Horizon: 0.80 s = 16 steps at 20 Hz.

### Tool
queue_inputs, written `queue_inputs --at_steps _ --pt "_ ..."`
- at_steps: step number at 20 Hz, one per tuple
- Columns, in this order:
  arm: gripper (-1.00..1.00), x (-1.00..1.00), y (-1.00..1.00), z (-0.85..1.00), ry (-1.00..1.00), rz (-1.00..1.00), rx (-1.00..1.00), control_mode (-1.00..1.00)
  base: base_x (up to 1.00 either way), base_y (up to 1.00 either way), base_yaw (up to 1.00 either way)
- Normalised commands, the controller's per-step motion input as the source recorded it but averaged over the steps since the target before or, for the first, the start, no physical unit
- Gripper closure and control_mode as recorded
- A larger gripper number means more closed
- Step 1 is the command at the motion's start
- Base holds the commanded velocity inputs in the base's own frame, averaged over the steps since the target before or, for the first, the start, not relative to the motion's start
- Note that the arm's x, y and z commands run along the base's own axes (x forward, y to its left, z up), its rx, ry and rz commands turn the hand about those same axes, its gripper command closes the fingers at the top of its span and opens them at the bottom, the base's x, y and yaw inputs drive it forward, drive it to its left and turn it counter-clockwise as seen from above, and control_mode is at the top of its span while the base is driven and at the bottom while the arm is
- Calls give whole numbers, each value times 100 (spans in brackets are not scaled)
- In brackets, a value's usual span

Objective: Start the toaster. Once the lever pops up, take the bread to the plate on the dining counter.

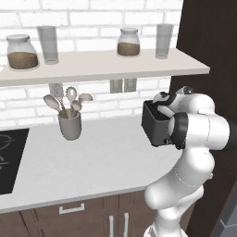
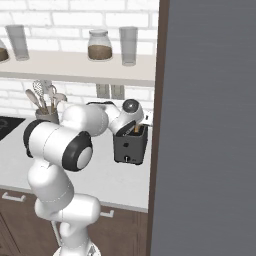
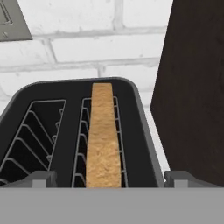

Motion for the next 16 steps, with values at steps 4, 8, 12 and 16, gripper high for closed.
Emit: queue_inputs --at_steps 4,8,12,16 --pt "-100 0 2 -15 0 0 0 -100 0 0 0" --pt "-100 0 14 -8 0 0 0 -100 0 0 0" --pt "-100 0 15 -2 0 0 0 -100 0 0 0" --pt "-100 0 7 -11 0 0 0 -100 0 0 0"
